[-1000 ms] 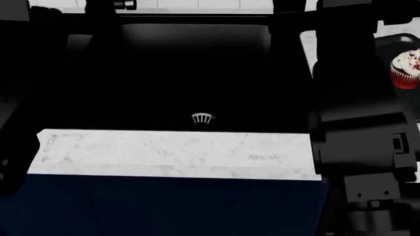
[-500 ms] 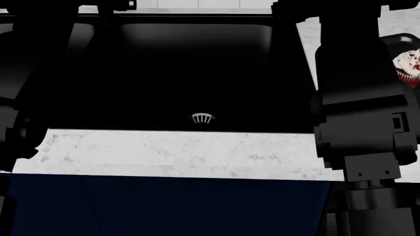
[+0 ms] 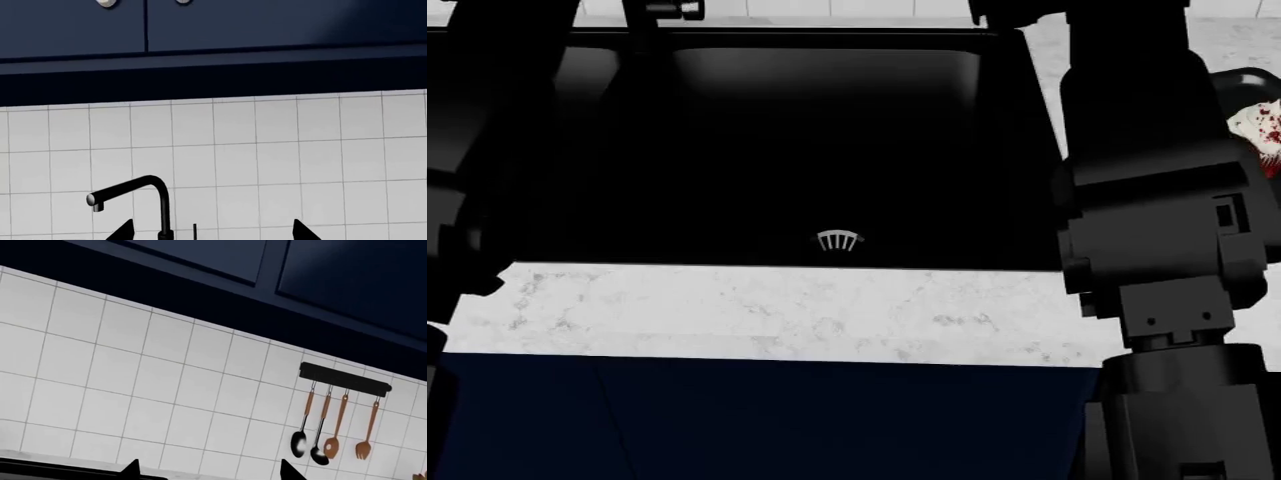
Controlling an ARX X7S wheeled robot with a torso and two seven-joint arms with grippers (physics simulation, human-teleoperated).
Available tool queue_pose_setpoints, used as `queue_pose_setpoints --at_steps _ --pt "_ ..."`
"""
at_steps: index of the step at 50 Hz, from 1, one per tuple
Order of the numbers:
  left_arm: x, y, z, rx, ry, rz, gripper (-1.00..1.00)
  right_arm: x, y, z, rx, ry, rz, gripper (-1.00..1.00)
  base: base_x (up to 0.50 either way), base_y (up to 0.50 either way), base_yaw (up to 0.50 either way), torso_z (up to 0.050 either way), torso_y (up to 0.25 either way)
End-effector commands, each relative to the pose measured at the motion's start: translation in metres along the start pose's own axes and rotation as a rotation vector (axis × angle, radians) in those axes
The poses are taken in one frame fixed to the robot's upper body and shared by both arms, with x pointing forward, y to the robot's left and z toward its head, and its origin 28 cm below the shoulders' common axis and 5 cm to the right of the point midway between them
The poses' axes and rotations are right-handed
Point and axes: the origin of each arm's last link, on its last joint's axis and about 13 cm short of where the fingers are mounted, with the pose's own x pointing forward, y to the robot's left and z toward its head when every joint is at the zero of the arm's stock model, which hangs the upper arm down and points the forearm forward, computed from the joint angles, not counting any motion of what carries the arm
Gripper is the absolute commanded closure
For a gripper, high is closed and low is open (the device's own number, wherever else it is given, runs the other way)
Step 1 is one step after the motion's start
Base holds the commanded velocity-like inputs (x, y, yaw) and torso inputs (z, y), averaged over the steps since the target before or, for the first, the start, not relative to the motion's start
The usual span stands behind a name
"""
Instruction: Move the fresh-baked cupcake off the tray onto the counter, and place the bowl used for mixing into the sink.
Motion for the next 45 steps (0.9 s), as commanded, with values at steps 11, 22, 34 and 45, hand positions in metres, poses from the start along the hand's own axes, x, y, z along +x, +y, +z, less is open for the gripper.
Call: queue_pose_setpoints --at_steps 11,22,34,45 --pt "0.0039 0.0012 0.0045 -0.009 -0.010 0.027 -1.00 -0.0012 -0.0002 0.0011 0.005 -0.011 0.016 -1.00 0.00 0.00 0.00 0.000 0.000" --pt "0.0036 -0.0014 0.0062 -0.014 -0.017 0.010 -1.00 -0.0031 -0.0009 0.0000 0.016 -0.010 0.018 -1.00 0.00 -0.27 0.00 0.000 0.000" --pt "0.0042 -0.0026 0.0060 -0.010 -0.015 0.001 -1.00 -0.0030 -0.0016 0.0012 0.021 -0.013 0.021 -1.00 0.00 -0.41 0.00 0.000 0.000" --pt "0.0052 -0.0022 0.0069 -0.018 -0.022 0.007 -1.00 -0.0041 -0.0011 0.0000 0.020 -0.018 0.032 -1.00 0.00 -0.43 0.00 0.000 0.000"
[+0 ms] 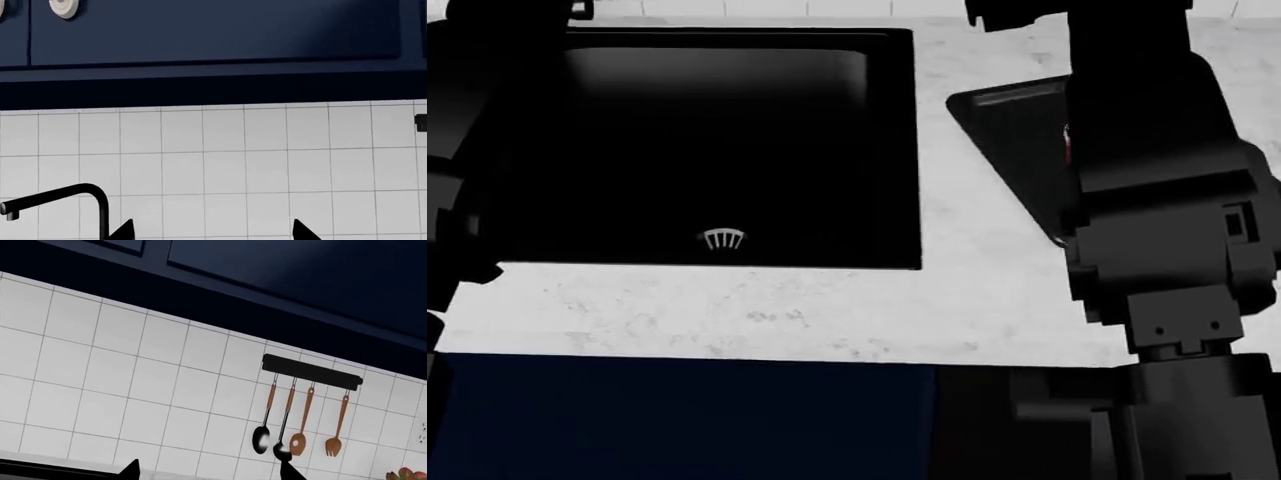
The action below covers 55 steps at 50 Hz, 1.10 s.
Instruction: Move the fresh-baked cupcake off the tray onto the counter, and place the bowl used for mixing into the sink.
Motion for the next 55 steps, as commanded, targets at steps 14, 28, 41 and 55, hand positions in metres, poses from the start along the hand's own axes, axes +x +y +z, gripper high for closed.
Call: queue_pose_setpoints --at_steps 14,28,41,55 --pt "0.0001 0.0004 -0.0008 -0.008 0.000 -0.003 -1.00 -0.0032 0.0007 -0.0019 0.007 -0.012 0.017 -1.00 0.12 -0.42 0.00 0.000 0.000" --pt "-0.0005 -0.0004 -0.0013 -0.014 0.003 -0.013 -1.00 -0.0045 0.0006 -0.0010 -0.008 -0.003 0.010 -1.00 0.22 -0.05 0.00 0.000 0.000" --pt "-0.0006 -0.0005 -0.0009 -0.014 0.003 -0.013 -1.00 -0.0058 0.0001 0.0007 -0.007 -0.001 0.013 -1.00 0.18 0.00 0.00 0.000 0.000" --pt "-0.0008 -0.0018 -0.0022 -0.014 0.008 -0.019 -1.00 -0.0052 -0.0003 -0.0015 -0.007 0.004 0.016 -1.00 0.02 -0.14 0.00 0.000 0.000"
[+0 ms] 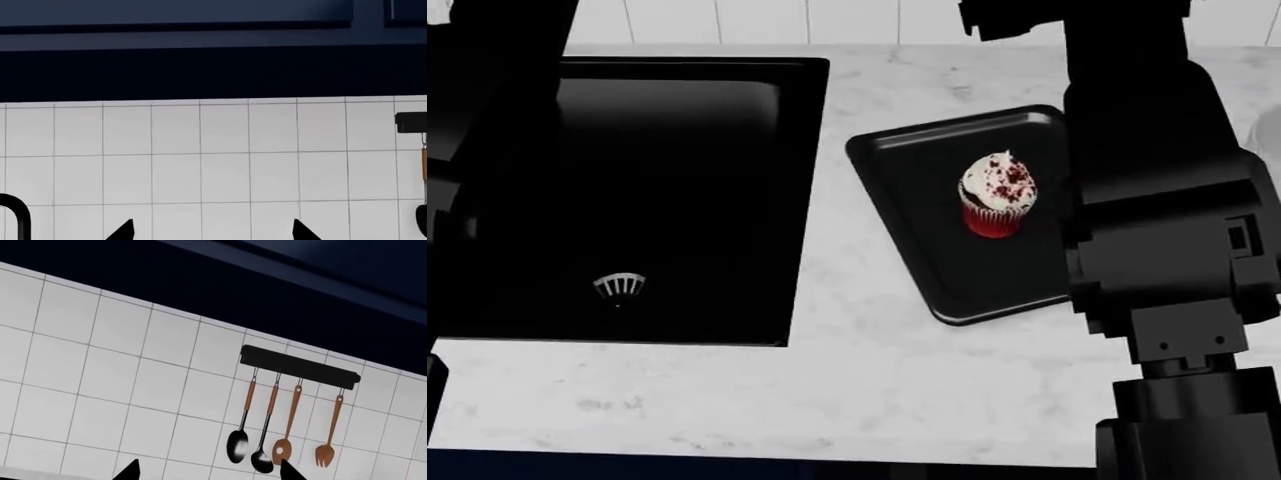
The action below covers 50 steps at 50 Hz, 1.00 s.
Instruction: Move the fresh-baked cupcake off the tray onto the counter, and place the bowl used for mixing into the sink.
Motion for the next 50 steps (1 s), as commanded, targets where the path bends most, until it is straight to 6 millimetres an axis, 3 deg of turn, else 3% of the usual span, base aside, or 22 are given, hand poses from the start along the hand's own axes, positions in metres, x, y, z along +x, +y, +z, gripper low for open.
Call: queue_pose_setpoints --at_steps 1,31,38,50 --pt "0.000 -0.001 0.001 -0.004 0.002 -0.003 -1.00 0.000 -0.001 -0.001 -0.012 0.004 0.002 -1.00 0.00 -0.29 0.00 0.000 0.000" --pt "-0.001 -0.004 -0.004 -0.007 0.013 -0.015 -1.00 -0.001 0.000 -0.004 -0.010 0.012 0.000 -1.00 0.04 -0.34 0.00 0.000 0.000" --pt "-0.005 -0.005 -0.012 -0.010 0.034 -0.016 -1.00 -0.003 0.001 -0.008 -0.003 0.027 0.001 -1.00 0.09 -0.22 0.00 0.000 0.000" --pt "-0.021 -0.006 -0.039 -0.006 0.119 -0.017 -1.00 -0.009 0.011 -0.034 0.017 0.102 0.025 -1.00 0.09 -0.20 0.00 0.000 0.000"
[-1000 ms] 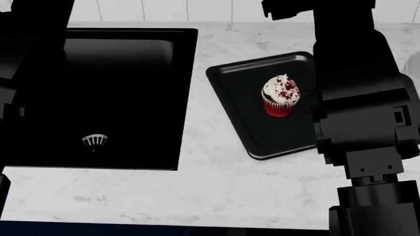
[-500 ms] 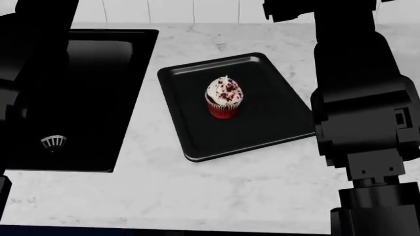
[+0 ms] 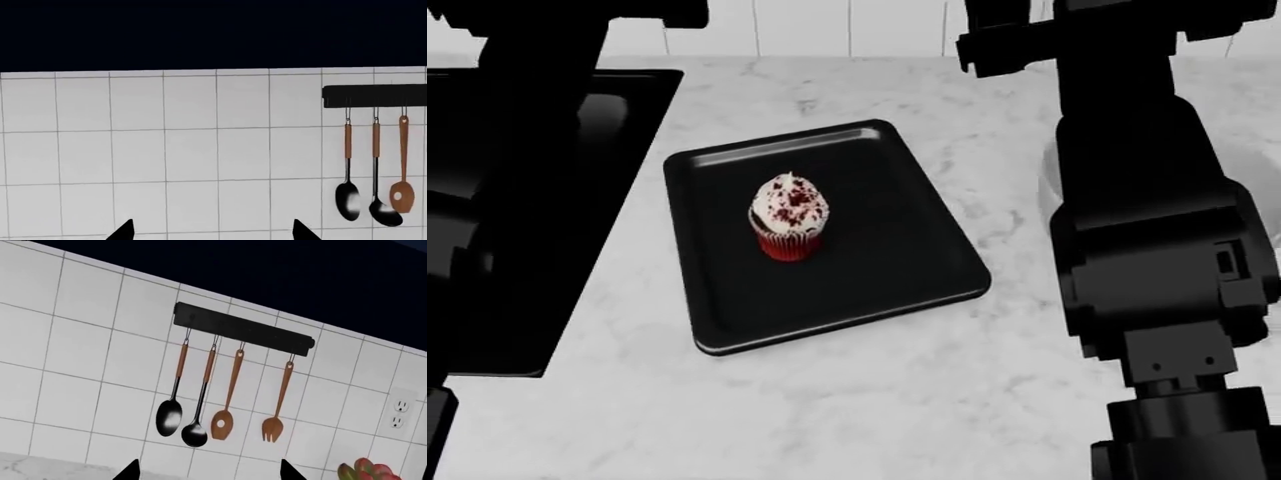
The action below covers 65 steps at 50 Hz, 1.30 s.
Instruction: Move the fresh-baked cupcake off the tray onto the counter, and place the bowl used for mixing into the sink.
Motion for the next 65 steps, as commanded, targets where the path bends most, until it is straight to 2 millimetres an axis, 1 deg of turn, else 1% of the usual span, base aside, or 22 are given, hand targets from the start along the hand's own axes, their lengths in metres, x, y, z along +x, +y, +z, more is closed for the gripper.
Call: queue_pose_setpoints --at_steps 1,11,26,32,36,49,65 --pt "-0.010 -0.001 -0.019 -0.001 0.057 0.002 -1.00 -0.003 0.006 -0.017 0.012 0.051 0.015 -1.00 0.09 -0.19 0.00 0.000 0.000" --pt "-0.004 0.001 -0.013 0.000 0.044 0.009 -1.00 -0.004 0.007 -0.020 0.026 0.055 0.021 -1.00 0.11 -0.19 0.00 0.000 0.000" --pt "0.002 0.001 -0.012 0.006 0.038 0.009 -1.00 -0.003 0.006 -0.024 0.015 0.055 0.017 -1.00 0.35 -0.19 0.00 0.000 0.000" --pt "0.001 0.002 -0.012 0.004 0.035 0.011 -1.00 -0.003 0.008 -0.023 0.011 0.049 0.032 -1.00 0.32 -0.15 0.00 0.000 0.000" --pt "0.001 0.002 -0.011 0.002 0.032 0.010 -1.00 -0.002 0.009 -0.018 0.001 0.046 0.035 -1.00 0.18 0.00 0.00 0.000 0.000" --pt "0.001 0.001 -0.010 0.001 0.029 0.003 -1.00 -0.004 0.008 -0.014 -0.020 0.042 0.045 -1.00 0.09 0.24 0.00 0.000 0.001" --pt "0.002 0.000 -0.009 0.001 0.028 0.001 -1.00 -0.003 0.008 -0.016 -0.026 0.044 0.042 -1.00 0.00 0.48 0.00 0.000 0.000"
